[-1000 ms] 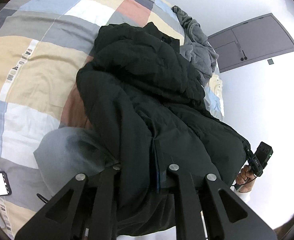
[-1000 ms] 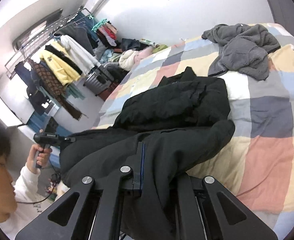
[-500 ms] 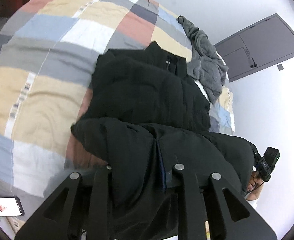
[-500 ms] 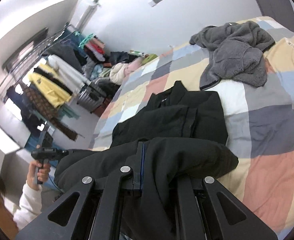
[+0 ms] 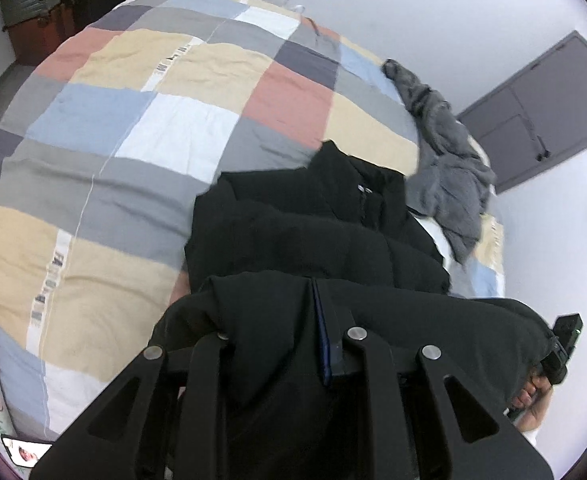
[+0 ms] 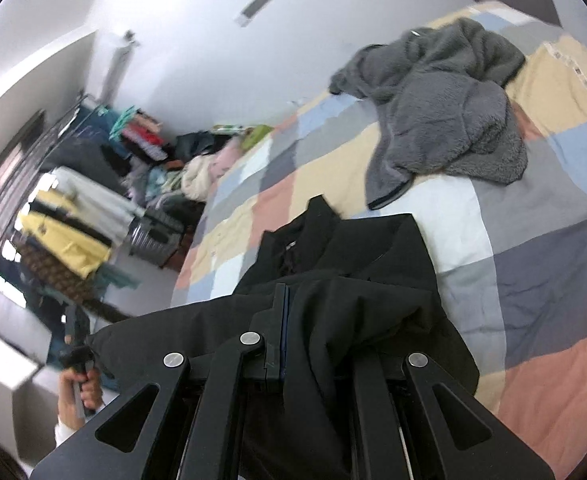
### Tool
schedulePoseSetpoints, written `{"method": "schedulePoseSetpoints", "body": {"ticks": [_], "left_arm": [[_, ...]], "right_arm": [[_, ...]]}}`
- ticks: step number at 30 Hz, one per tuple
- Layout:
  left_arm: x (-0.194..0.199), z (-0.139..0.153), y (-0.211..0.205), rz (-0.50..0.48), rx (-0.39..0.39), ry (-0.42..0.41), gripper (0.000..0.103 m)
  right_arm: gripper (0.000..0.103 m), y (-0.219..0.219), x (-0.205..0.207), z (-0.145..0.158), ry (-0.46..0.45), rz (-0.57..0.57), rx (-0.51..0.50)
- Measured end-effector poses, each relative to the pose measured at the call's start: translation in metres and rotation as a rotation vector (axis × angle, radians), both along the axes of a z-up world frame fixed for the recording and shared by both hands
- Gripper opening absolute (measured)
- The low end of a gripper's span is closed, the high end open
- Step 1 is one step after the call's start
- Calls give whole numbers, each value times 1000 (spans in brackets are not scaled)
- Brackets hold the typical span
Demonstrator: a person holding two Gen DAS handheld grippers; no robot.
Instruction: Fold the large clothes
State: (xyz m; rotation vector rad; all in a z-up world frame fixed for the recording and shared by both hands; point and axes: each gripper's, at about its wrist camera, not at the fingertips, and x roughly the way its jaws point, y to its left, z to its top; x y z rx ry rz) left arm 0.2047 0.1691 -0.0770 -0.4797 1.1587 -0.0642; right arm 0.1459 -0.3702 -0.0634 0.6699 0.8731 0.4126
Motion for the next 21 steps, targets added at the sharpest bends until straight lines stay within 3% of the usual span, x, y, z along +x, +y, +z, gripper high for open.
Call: {"method": "schedulePoseSetpoints", "body": {"ticks": [11, 21], "left_arm": [[76, -54, -25, 131, 101, 68, 21], [116, -87, -39, 155, 134, 96, 23]], "right_arm": [[4, 1, 73, -66, 146, -98, -27], [3, 2, 112, -105, 236, -122, -46]]}}
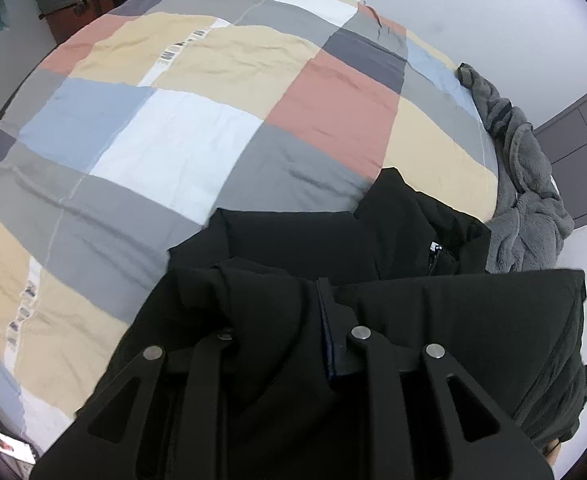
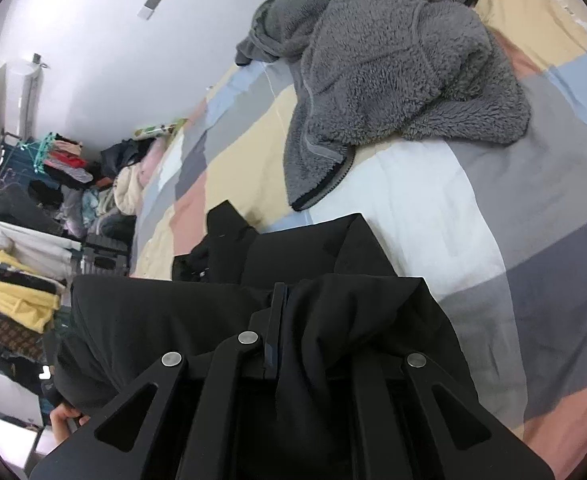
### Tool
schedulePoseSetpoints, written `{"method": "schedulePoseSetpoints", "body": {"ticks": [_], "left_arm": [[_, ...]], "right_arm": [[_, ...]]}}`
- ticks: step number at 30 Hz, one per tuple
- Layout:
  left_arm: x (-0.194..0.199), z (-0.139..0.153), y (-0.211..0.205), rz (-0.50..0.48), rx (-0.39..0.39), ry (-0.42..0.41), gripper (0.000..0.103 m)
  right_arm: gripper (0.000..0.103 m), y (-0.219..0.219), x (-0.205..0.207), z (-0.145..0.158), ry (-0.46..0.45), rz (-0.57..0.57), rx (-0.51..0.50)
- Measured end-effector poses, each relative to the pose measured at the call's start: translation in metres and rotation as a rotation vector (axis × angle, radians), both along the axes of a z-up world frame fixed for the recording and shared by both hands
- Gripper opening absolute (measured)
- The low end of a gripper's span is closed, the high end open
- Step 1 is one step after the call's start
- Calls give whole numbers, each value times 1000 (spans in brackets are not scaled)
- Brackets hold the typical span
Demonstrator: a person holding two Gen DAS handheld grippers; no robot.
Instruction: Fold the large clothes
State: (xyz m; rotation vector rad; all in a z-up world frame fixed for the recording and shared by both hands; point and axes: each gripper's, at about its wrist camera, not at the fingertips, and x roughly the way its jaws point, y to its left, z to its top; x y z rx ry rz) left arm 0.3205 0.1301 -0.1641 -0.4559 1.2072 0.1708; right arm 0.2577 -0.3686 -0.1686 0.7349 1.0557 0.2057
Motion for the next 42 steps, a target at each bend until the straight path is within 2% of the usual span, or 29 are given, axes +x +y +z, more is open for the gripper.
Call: {"method": "schedulePoseSetpoints", "body": {"ticks": [4, 8, 10, 11, 13, 14, 15, 16, 17, 19, 22, 24, 27, 29, 31, 34, 36, 40, 42], "left_arm": [[8, -12, 3, 3, -34, -2, 23], [5, -12, 11, 21, -113, 9, 27], [-1, -10, 14, 50, -176, 16, 44], [-3, -7, 16, 50, -204, 13, 49], [-9, -1, 19, 40, -248, 4, 68], [-14, 2, 22, 31, -282, -10, 72], [-17, 5, 24, 23, -304, -19, 78], [-22, 10, 26, 7, -323, -29, 79], [-26, 15, 28, -9, -328, -40, 79], [-37, 27, 32, -33, -292, -71, 80], [-61, 69, 25, -109, -29, -227, 80], [-78, 89, 17, -142, 79, -328, 83], [-105, 104, -10, -220, 117, -459, 85], [-117, 101, -40, -287, 149, -511, 85], [-121, 90, -65, -332, 165, -529, 85], [-114, 63, -92, -362, 145, -502, 85], [-106, 43, -107, -382, 173, -476, 85], [-104, 20, -118, -387, 269, -473, 85], [-105, 11, -114, -377, 262, -474, 85]], "right_arm": [[3, -1, 9, -12, 17, 4, 16], [7, -8, 5, -18, 36, -2, 97], [10, -13, 1, -17, 47, 22, 142], [13, -15, -1, -15, 46, 27, 160], [28, -19, -10, -8, 20, 39, 189], [33, -22, -16, -3, 7, 41, 204], [52, -23, -21, 1, -1, 41, 215], [69, -27, -28, 10, -17, 39, 212], [73, -28, -32, 18, -34, 39, 202], [74, -34, -44, 44, -80, 30, 114], [74, -32, -61, 82, -166, -5, -43], [74, -15, -75, 109, -257, 14, -213], [76, 31, -97, 132, -404, 83, -333], [78, 63, -107, 128, -455, 128, -330], [79, 94, -112, 115, -475, 168, -329], [79, 141, -111, 84, -470, 241, -367], [79, 166, -106, 61, -447, 288, -392], [79, 182, -99, 27, -447, 303, -447], [81, 183, -100, 21, -461, 299, -455]]}}
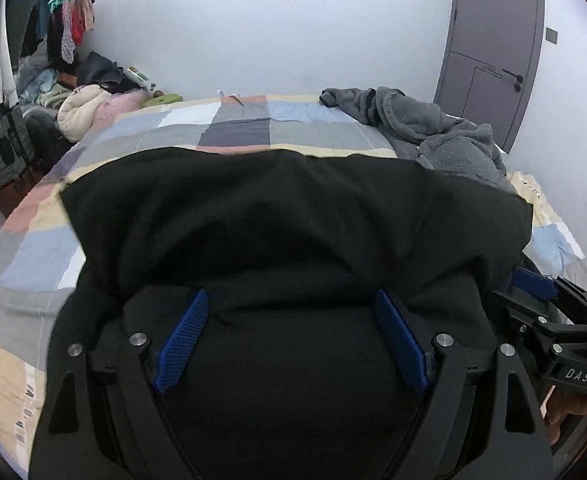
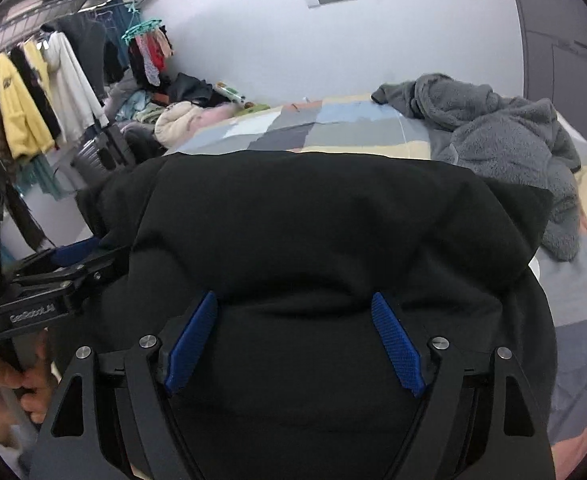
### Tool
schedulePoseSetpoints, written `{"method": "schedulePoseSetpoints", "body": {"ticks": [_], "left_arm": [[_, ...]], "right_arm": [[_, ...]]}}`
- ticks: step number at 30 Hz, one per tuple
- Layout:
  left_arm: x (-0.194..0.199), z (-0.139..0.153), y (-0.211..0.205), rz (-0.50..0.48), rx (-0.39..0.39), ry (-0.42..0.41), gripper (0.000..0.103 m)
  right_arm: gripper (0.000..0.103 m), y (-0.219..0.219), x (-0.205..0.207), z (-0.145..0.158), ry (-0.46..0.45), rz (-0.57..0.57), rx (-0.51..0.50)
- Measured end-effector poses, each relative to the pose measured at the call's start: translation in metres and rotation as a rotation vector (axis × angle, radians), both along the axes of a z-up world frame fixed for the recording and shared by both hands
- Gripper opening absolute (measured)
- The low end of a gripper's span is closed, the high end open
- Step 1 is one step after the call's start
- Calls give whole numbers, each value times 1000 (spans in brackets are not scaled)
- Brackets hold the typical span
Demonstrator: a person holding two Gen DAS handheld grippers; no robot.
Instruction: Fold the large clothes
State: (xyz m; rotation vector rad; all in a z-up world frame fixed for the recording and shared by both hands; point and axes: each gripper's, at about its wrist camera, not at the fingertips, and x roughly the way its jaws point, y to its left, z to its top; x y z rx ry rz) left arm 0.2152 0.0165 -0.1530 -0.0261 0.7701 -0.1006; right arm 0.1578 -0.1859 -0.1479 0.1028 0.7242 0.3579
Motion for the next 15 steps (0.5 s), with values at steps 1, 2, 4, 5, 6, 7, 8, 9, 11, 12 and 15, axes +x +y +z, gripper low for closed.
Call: {"method": "schedulePoseSetpoints", "body": {"ticks": [1, 2, 4, 5, 6, 7, 8, 9, 11, 12, 15], "left_arm": [[0, -3, 0, 3, -2, 0, 85], [0, -7, 0, 3, -1, -4, 85], [3, -12, -2, -1, 17, -10, 85], [4, -15, -2, -8, 30, -20, 85], [5, -17, -3, -11, 36, -27, 85], [6, -19, -3, -10, 37, -27, 86], [11, -21, -1, -6, 26, -22, 86], [15, -23, 0, -4, 19, -20, 86], [23, -29, 1, -6, 11, -10, 87], [25, -30, 1, -5, 12, -7, 87], [33, -33, 3, -9, 7, 0, 87]], "right_arm": [[81, -1, 1, -3, 0, 0, 6], [81, -1, 2, -6, 1, 0, 12], [81, 0, 4, -8, 1, -1, 3], [81, 1, 5, -9, 1, -3, -7], [82, 3, 5, -9, 1, -4, -15], [82, 5, 6, -10, -2, -4, -26], [82, 7, 7, -11, -10, -5, -36], [82, 10, 10, -14, -20, -6, -56], [83, 13, 19, -19, -22, -7, -70], [84, 14, 23, -21, -21, -8, -67], [84, 13, 33, -25, -14, -7, -61]]}}
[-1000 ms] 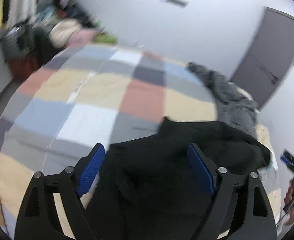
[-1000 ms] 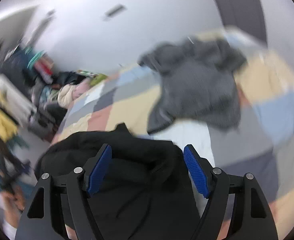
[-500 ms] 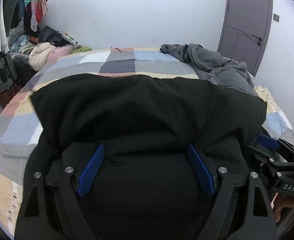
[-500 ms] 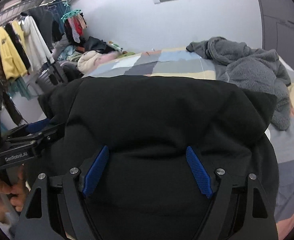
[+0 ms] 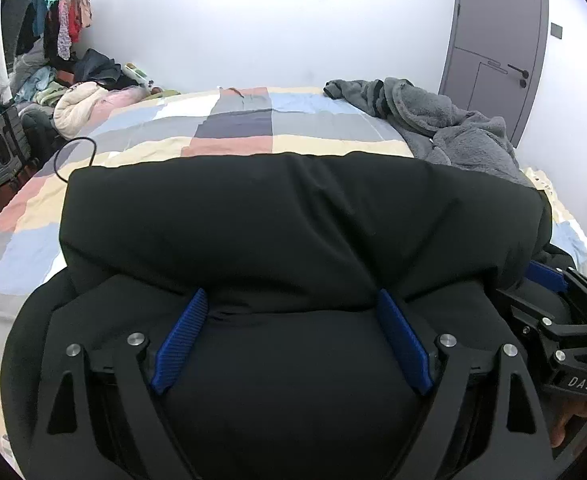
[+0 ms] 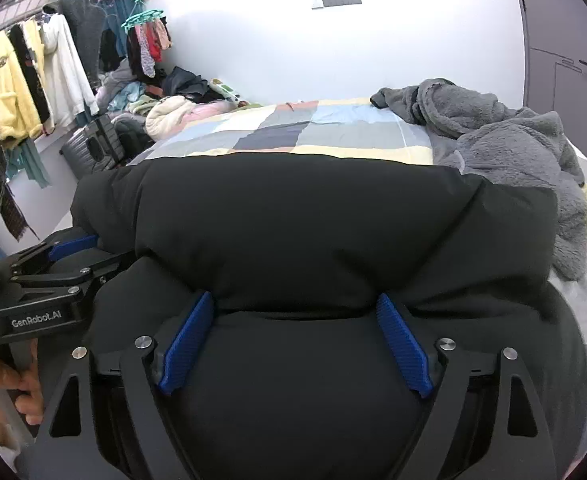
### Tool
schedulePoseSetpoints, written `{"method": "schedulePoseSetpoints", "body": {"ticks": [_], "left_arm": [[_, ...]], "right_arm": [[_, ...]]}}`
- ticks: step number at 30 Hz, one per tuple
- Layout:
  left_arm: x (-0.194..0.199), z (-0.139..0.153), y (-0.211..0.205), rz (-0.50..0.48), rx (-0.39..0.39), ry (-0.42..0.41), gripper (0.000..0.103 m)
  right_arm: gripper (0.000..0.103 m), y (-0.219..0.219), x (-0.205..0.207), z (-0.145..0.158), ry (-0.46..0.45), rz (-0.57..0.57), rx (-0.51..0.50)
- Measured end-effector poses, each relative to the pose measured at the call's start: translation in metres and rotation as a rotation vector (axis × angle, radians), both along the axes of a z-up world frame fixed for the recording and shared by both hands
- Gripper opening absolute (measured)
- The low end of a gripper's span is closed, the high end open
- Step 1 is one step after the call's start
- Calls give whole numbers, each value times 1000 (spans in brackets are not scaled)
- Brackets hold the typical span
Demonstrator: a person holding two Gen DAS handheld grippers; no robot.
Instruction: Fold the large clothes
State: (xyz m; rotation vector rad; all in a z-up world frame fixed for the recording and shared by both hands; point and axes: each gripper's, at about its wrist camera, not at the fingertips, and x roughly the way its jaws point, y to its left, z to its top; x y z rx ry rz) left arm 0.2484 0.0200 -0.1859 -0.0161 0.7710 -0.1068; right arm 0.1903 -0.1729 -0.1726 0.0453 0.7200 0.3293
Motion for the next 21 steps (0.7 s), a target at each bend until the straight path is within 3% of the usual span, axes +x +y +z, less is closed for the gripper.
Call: {"method": "schedulePoseSetpoints", "body": {"ticks": [7, 11, 14, 16, 21], "left_arm": [[-15, 15, 18, -59, -66, -18, 87], [-42, 41, 57, 3, -95, -96, 87], [-50, 50, 89, 46, -126, -115, 93], [-46, 47, 111, 86, -142, -95, 99], [-17, 19, 153, 164, -249, 36, 100]], "right_arm": [[84, -28, -11, 21, -18, 33, 114], [85, -60, -16, 42, -65, -28, 78], [90, -92, -15, 55, -94, -89, 48], [101, -115, -11, 53, -81, -138, 77], [103, -174, 7, 20, 72, -274, 276]]}}
